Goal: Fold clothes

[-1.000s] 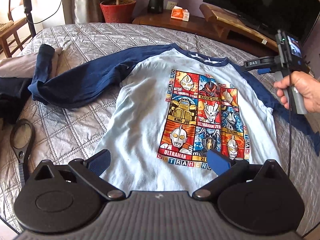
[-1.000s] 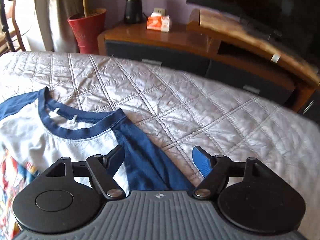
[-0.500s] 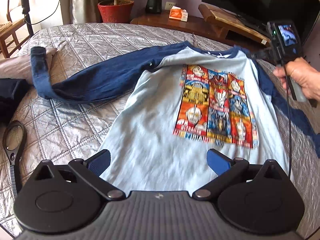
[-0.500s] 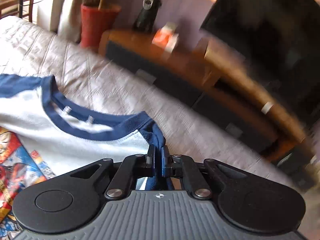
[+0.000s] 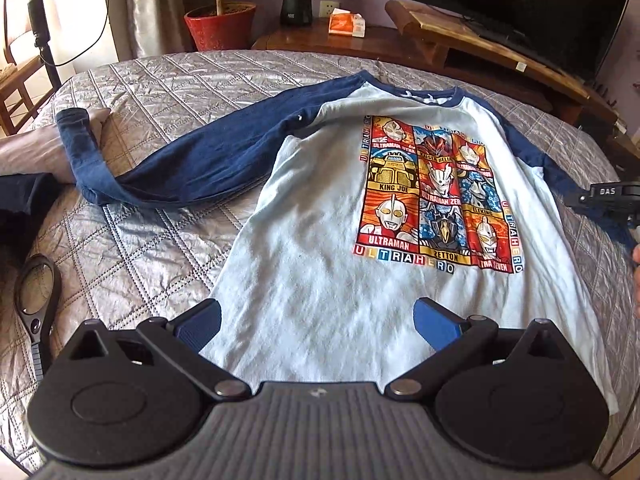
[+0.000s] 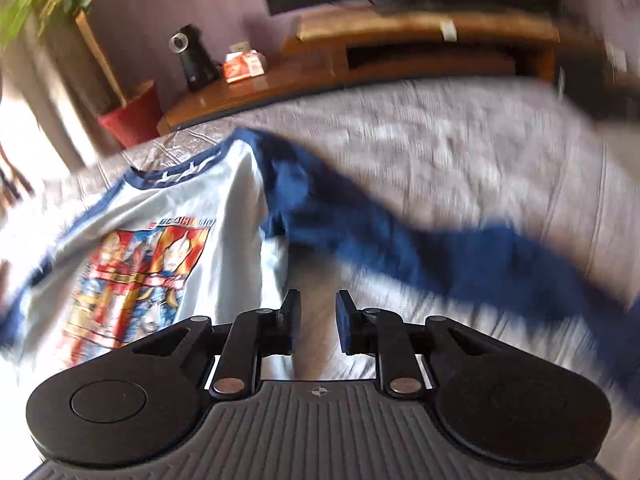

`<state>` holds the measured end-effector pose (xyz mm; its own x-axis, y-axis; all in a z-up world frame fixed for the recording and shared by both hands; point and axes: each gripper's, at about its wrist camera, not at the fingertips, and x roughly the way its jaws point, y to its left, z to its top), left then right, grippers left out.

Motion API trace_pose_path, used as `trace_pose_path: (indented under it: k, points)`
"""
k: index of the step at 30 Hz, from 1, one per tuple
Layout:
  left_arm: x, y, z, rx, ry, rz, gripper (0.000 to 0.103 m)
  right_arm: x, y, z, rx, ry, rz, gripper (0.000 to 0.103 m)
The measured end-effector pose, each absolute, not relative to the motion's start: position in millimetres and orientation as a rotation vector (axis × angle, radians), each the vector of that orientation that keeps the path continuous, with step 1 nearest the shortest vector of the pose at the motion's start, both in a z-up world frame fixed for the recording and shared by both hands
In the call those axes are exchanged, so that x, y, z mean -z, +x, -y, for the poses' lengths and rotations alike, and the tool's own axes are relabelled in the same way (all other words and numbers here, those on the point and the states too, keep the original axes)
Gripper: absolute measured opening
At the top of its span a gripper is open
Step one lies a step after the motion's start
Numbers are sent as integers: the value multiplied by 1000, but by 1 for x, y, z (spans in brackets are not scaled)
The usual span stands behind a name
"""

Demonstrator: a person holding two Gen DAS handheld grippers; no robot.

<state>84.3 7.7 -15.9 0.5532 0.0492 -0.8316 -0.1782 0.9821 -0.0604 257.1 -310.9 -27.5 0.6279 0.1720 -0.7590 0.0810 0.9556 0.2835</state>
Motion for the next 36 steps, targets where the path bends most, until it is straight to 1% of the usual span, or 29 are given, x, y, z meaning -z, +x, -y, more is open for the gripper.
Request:
trace_pose_path:
  k: [3, 4, 5, 7, 8, 9, 11, 13, 14, 15, 16, 18, 19, 20, 21, 22, 23, 24, 25, 27, 29, 31, 33, 35, 36]
  points:
    - [9, 78, -6, -137, -138, -964, 102, 37, 266, 309, -74, 433, -861, 32]
    - [8, 78, -6, -139, -139, -961, 102, 40, 271, 307, -84, 454, -860, 41]
    - [7, 77, -6, -141, -142, -960, 102, 42, 276, 304, -94, 466, -861, 61]
    - [7, 78, -6, -145, -149, -960, 102, 45, 284, 297, -113, 463, -870, 74]
    - [8, 78, -6, -146, -153, -960, 102, 44, 286, 289, -115, 371, -886, 45]
    - [8, 79, -5, -144, -155, -961, 102, 42, 287, 279, -114, 253, -904, 1]
    - [11, 80, -3, -137, -156, -964, 102, 39, 284, 267, -79, 16, -884, 1]
    - [13, 81, 1, -123, -152, -967, 102, 35, 280, 278, -9, -59, -855, 3]
    - [14, 82, 3, -116, -150, -969, 102, 33, 278, 287, 11, -47, -851, 11]
    - [15, 83, 5, -109, -147, -971, 102, 27, 270, 298, 21, -2, -834, 15]
    - [16, 83, 7, -100, -144, -973, 102, 20, 259, 311, 29, 49, -810, 23]
    - [17, 84, 9, -86, -137, -969, 102, 6, 238, 335, 46, 150, -760, 55]
    - [17, 84, 9, -83, -133, -966, 102, 0, 224, 350, 67, 212, -724, 91]
    - [17, 85, 10, -80, -130, -964, 102, -5, 209, 368, 142, 253, -687, 99]
    - [17, 85, 10, -80, -130, -963, 102, -8, 193, 386, 234, 283, -651, 98]
    - [17, 85, 9, -80, -132, -965, 102, -8, 182, 406, 315, 312, -639, 93]
    - [17, 85, 10, -80, -133, -966, 102, -5, 173, 427, 383, 352, -640, 82]
    - [17, 85, 11, -80, -133, -966, 102, -2, 166, 445, 425, 397, -652, 76]
    - [16, 85, 12, -80, -131, -967, 102, 2, 160, 462, 458, 442, -667, 73]
    - [15, 84, 16, -79, -124, -966, 102, 8, 151, 489, 496, 523, -687, 74]
    - [13, 83, 20, -78, -117, -965, 102, 10, 149, 497, 498, 547, -692, 81]
    - [12, 82, 25, -78, -112, -967, 102, 14, 147, 501, 492, 560, -686, 81]
    - [11, 81, 29, -76, -107, -967, 102, 24, 155, 503, 479, 551, -728, 79]
    - [9, 79, 32, -75, -103, -966, 102, 36, 161, 503, 478, 522, -806, 68]
    - [9, 79, 34, -75, -102, -966, 102, 41, 161, 503, 480, 514, -820, 67]
